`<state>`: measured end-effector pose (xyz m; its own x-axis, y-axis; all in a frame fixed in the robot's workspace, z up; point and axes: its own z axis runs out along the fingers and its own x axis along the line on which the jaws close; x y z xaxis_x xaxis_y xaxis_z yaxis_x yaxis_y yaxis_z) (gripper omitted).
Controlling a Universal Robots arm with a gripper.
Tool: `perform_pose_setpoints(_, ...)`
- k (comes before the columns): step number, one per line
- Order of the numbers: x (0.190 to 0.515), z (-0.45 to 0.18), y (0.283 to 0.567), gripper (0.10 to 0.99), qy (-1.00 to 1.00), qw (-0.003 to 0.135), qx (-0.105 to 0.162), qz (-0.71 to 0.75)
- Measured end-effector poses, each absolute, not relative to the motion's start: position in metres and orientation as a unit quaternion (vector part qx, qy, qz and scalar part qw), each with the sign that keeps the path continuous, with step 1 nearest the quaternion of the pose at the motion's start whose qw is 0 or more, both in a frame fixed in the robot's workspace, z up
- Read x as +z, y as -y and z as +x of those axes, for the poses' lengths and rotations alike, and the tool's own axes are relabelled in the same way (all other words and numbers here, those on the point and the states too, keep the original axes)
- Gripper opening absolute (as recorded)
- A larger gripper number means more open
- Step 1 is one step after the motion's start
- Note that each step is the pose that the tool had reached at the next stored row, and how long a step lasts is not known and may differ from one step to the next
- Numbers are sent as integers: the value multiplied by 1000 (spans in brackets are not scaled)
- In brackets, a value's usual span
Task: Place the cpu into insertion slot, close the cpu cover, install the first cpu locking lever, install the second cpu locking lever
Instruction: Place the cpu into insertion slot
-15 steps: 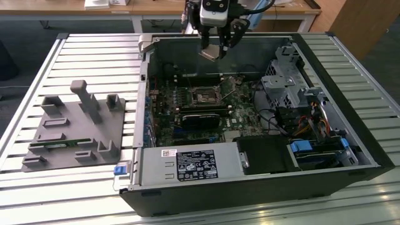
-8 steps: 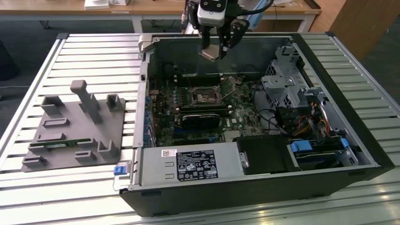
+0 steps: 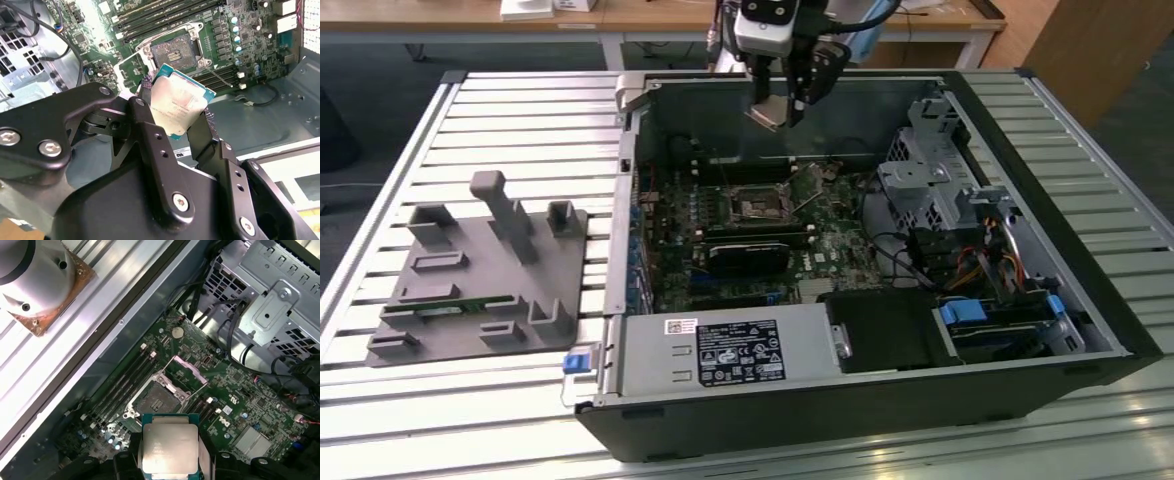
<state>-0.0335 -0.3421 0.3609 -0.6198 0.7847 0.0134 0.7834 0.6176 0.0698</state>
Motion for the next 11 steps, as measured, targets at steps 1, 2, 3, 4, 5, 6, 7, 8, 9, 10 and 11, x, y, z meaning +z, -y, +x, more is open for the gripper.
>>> perform_pose_setpoints(1,361,-34,342,533,-897,9,34,440)
perform_pose_setpoints(2,361,-34,342,533,-895,10,34,444)
perform_pose_setpoints(3,361,-33,342,533,-894,10,34,448)
perform_pose_setpoints(4,361,-33,342,533,-892,10,34,452)
perform_pose_setpoints(5,361,-33,342,533,-889,10,34,456)
perform_pose_setpoints(6,361,-33,342,533,-887,10,34,460)
perform_pose_setpoints(7,361,-34,342,533,-885,10,34,465)
perform_pose_setpoints(8,360,-34,342,533,-882,11,34,470)
perform_pose_setpoints(9,360,-34,342,533,-879,11,34,475)
perform_pose_setpoints(10,360,-33,342,533,-877,11,34,479)
perform_pose_setpoints(11,360,-34,342,533,-874,11,33,484)
